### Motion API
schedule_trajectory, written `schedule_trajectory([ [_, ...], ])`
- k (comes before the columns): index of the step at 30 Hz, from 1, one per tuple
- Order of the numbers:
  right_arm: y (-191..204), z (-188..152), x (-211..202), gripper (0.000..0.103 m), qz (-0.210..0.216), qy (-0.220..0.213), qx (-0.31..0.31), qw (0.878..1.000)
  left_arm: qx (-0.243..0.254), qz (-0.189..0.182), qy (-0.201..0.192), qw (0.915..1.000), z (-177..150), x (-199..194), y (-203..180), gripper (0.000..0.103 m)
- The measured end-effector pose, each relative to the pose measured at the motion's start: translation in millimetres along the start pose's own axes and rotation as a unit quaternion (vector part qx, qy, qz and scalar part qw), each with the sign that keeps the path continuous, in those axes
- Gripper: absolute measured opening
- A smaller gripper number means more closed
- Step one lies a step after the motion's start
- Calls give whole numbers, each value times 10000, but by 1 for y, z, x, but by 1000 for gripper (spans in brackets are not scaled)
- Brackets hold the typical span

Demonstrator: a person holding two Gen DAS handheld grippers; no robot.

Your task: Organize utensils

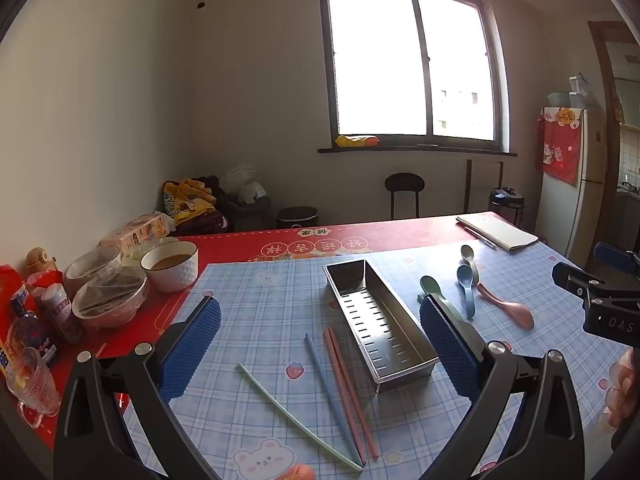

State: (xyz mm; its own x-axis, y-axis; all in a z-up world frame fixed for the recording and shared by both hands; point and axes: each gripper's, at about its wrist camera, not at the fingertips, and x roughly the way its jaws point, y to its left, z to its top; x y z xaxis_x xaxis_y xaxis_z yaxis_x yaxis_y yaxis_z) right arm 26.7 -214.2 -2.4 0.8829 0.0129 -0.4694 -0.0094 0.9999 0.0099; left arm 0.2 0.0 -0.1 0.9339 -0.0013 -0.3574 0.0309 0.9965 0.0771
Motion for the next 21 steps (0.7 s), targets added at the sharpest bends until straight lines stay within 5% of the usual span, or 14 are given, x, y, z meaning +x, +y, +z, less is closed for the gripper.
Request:
schedule_trajectory([
  [21,-2,4,-5,91,-1,-101,26,9999,-4,30,-80,10000,7,-11,2,98],
])
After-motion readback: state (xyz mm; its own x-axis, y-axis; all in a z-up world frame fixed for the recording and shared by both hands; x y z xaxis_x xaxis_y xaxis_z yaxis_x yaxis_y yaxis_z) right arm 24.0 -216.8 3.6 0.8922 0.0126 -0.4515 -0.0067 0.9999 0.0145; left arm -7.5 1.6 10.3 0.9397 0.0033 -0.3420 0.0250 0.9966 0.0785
